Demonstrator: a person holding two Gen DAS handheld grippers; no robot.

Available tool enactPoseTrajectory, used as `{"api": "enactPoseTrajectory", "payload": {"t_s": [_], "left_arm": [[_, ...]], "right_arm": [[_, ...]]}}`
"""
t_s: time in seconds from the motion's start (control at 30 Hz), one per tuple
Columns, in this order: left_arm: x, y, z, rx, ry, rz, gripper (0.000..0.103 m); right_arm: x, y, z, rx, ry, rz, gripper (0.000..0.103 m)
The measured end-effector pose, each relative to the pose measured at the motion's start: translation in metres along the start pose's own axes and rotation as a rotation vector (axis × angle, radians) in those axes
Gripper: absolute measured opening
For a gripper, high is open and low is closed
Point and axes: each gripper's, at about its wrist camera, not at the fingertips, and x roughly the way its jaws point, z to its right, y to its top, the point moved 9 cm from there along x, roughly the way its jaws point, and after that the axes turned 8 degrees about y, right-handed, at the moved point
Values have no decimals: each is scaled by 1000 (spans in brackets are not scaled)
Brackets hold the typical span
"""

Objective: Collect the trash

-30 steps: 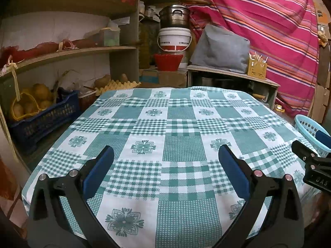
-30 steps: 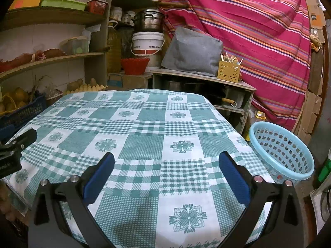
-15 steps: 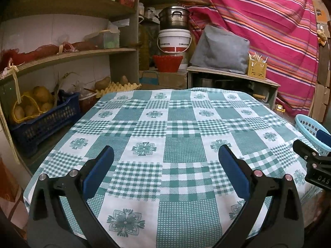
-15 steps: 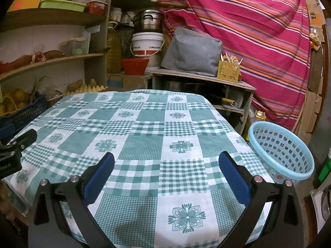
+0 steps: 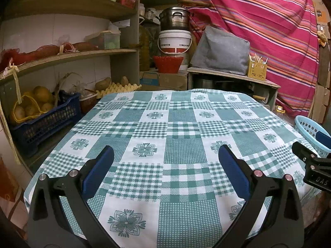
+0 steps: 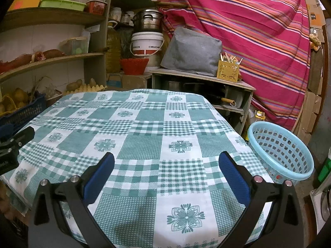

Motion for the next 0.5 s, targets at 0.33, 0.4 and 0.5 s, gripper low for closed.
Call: {"api": "enactPoseTrajectory", "payload": {"t_s": [0.33,0.4,0.5], "left_arm": [[-1,0,0,-1,0,0,98],[-1,0,1,-2,-1,-1,98],[-1,0,1,-2,1,0,98]], "right_arm": [[1,0,2,2,-3,-4,98],[1,-1,4,5,-5,-6,98],[1,-1,4,4,-4,-5,98]]}}
